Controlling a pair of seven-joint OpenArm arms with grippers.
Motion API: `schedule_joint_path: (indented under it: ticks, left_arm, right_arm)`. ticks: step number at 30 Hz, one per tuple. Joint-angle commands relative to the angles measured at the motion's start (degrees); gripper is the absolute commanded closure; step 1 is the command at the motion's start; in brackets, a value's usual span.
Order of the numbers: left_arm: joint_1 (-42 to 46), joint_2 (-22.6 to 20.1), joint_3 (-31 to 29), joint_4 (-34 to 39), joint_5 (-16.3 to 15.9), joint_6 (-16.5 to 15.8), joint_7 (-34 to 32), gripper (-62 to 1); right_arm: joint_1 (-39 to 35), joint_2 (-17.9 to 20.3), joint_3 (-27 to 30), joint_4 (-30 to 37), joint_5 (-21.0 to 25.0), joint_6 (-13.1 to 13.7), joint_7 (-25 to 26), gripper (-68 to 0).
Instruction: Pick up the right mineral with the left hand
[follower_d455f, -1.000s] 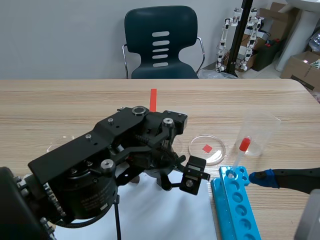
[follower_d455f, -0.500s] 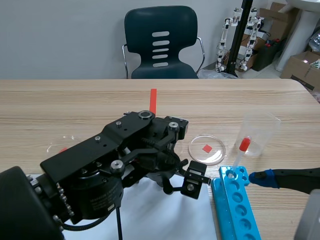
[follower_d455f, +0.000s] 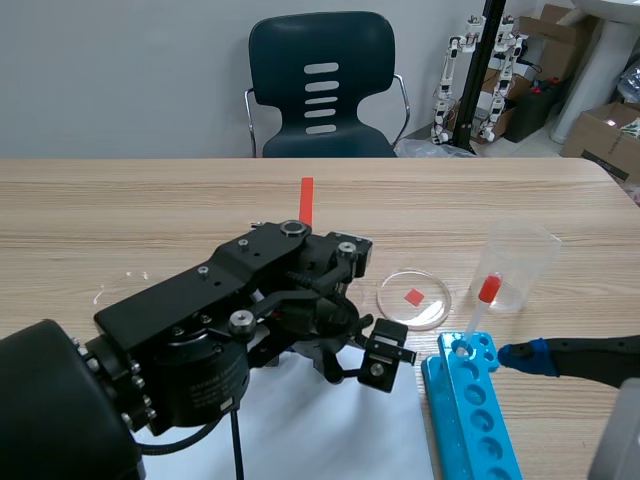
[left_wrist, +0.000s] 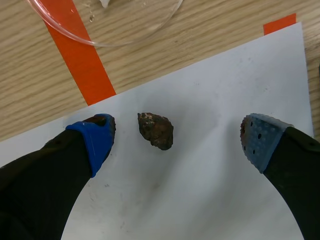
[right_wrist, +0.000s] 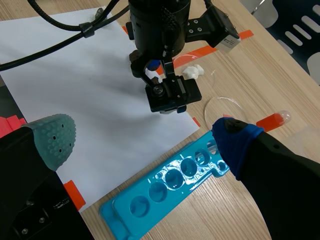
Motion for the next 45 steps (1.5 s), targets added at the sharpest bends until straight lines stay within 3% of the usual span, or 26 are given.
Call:
schedule_joint_path:
  ticks: [1, 10, 45]
  left_arm:
    - [-0.52, 0.92, 0.17, 0.37, 0.02, 0.02, -0.22, -52.5]
    - [-0.50, 1.22, 0.17, -0.92, -0.13, 0.02, -0.37, -48.6]
    - [-0.50, 1.55, 0.15, -4.09, 0.52, 0.57, -1.90, -48.6]
  right_arm:
    - [0.04, -0.02, 0.20, 1.53, 0.57, -0.28, 0.85, -56.9]
    - [0.04, -0.02, 0.20, 1.53, 0.57, -0.28, 0.87, -56.9]
    - [0.04, -0.02, 0.20, 1.53, 0.57, -0.28, 0.87, -56.9]
